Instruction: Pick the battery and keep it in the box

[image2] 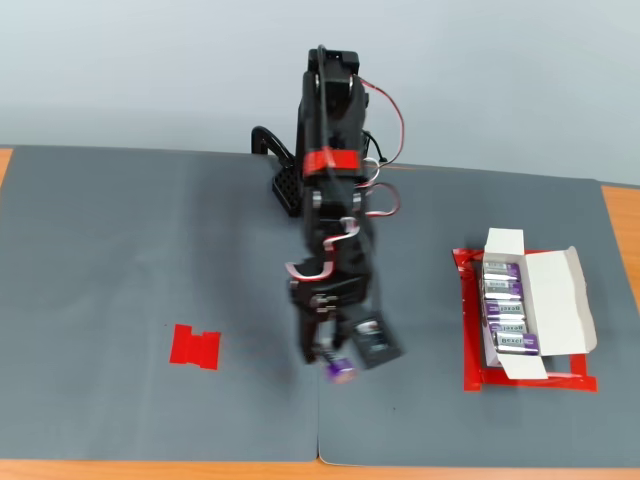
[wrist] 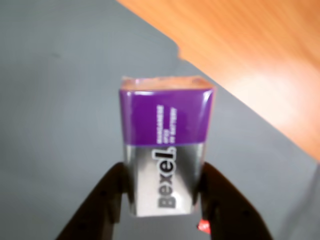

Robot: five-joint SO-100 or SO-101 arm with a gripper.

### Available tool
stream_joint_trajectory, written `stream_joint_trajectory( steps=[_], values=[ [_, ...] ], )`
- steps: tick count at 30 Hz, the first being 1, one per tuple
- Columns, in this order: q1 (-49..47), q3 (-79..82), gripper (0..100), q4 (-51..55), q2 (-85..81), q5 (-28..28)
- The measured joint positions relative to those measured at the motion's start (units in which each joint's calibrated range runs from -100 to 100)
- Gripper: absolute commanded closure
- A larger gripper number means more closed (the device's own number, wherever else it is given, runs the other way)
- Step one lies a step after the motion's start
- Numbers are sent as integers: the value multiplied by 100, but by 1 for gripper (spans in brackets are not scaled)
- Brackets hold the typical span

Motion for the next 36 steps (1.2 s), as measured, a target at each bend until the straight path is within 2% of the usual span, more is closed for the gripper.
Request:
stream_joint_trajectory(
  steps=[23, 36],
  values=[
    [-3110, -584, 95, 17, 34, 0],
    [-3935, -665, 95, 17, 1037, 0]
  ],
)
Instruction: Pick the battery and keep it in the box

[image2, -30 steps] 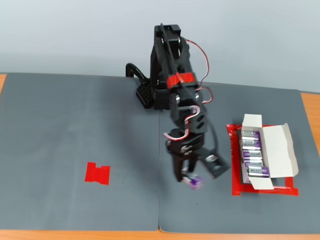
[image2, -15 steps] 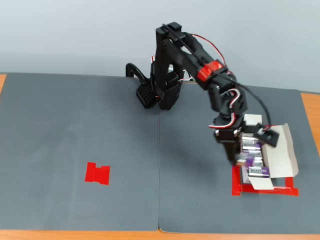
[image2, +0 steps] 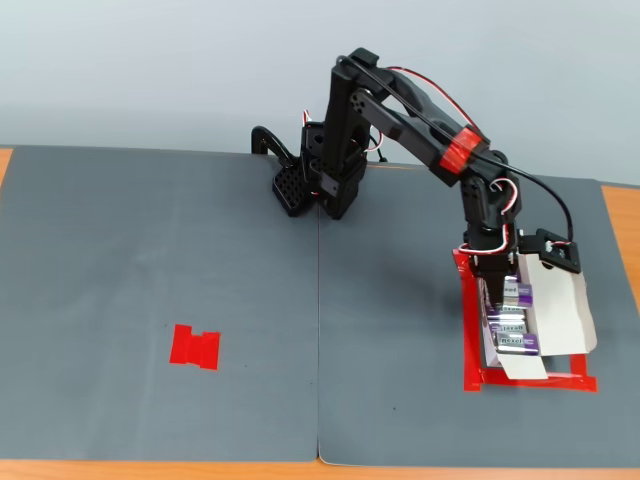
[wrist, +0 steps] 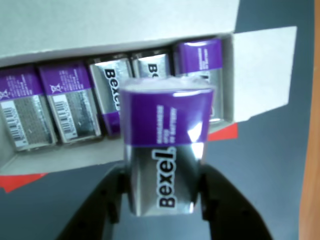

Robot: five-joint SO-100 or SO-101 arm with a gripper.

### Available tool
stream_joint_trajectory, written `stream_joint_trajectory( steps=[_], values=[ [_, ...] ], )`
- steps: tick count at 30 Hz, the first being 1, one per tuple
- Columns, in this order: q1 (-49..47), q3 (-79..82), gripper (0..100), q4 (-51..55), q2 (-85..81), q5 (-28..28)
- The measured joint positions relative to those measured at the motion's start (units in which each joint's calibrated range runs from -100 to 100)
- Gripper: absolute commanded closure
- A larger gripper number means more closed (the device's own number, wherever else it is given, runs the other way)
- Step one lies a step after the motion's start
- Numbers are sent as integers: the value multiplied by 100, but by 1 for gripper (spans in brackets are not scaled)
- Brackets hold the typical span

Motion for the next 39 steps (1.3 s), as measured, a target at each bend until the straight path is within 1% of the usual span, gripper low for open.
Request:
stream_joint_trajectory(
  steps=[9, 13, 15, 19, 21, 26, 32, 39],
  values=[
    [-287, -683, 94, 0, 697, 0],
    [-398, -745, 94, 0, 884, 0],
    [-405, -745, 92, 0, 918, 0],
    [-405, -745, 82, 0, 918, 0],
    [-405, -745, 80, 0, 918, 0],
    [-405, -799, 80, 0, 918, 0],
    [-405, -799, 83, 0, 918, 0],
    [-295, -799, 98, 0, 850, 0]
  ],
)
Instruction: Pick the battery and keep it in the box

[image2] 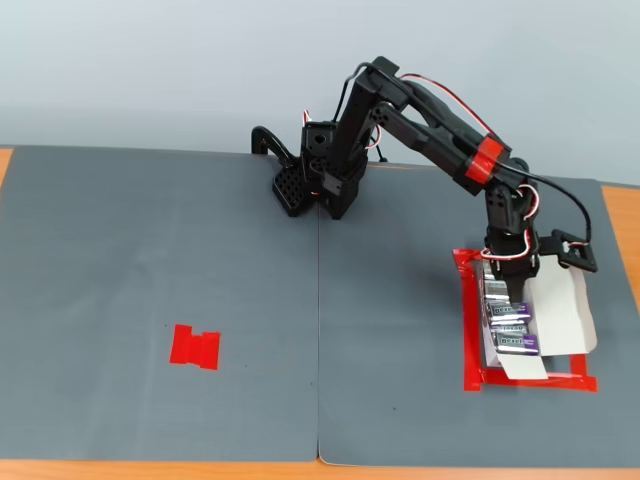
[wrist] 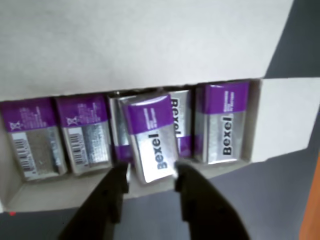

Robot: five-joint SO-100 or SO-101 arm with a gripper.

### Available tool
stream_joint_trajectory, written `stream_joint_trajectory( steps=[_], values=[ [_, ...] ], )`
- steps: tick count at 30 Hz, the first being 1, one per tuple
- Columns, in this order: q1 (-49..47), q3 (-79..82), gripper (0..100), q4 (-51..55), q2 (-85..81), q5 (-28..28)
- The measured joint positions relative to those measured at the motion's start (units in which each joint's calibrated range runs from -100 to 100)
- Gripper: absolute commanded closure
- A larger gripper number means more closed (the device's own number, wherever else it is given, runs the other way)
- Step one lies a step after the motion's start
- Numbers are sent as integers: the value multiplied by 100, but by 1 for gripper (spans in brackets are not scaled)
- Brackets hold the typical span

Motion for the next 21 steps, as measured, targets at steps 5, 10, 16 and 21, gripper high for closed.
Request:
stream_joint_trajectory(
  steps=[5, 10, 16, 21],
  values=[
    [258, 0, 98, -9, -501, 0],
    [715, 18, 98, 0, -994, -20],
    [1400, 377, 98, 0, -1912, -440],
    [1975, 799, 98, 0, -2719, -694]
  ],
)
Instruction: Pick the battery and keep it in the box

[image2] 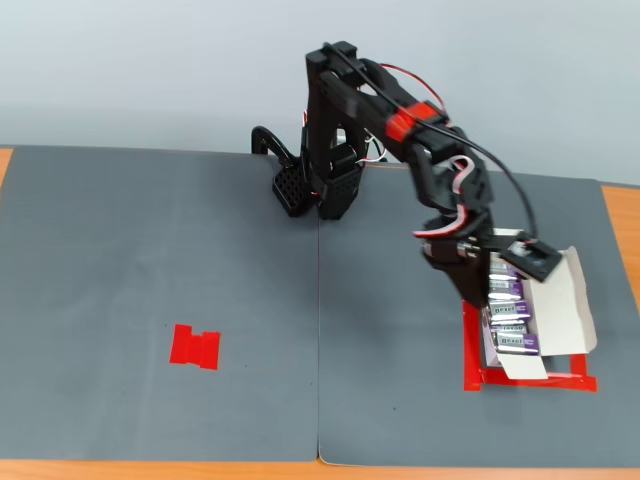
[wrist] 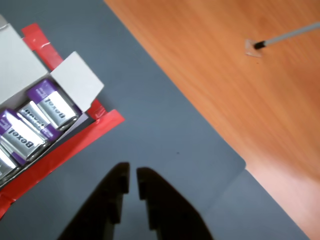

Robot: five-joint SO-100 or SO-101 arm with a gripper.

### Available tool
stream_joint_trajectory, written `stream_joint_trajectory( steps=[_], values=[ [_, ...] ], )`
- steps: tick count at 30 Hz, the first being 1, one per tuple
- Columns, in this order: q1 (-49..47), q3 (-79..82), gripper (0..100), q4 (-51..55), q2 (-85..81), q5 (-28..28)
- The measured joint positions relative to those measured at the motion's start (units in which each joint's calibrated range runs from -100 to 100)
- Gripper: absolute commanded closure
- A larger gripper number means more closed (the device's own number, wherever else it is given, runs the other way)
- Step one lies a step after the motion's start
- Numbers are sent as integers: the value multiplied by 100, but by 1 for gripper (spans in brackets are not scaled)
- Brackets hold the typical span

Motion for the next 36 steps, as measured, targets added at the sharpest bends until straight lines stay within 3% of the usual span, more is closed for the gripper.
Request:
stream_joint_trajectory(
  steps=[13, 25, 36],
  values=[
    [1186, 1967, 98, 0, -2719, -493],
    [2366, 4176, 98, 0, -5191, -537],
    [2513, 6251, 98, 0, -7154, -537]
  ],
)
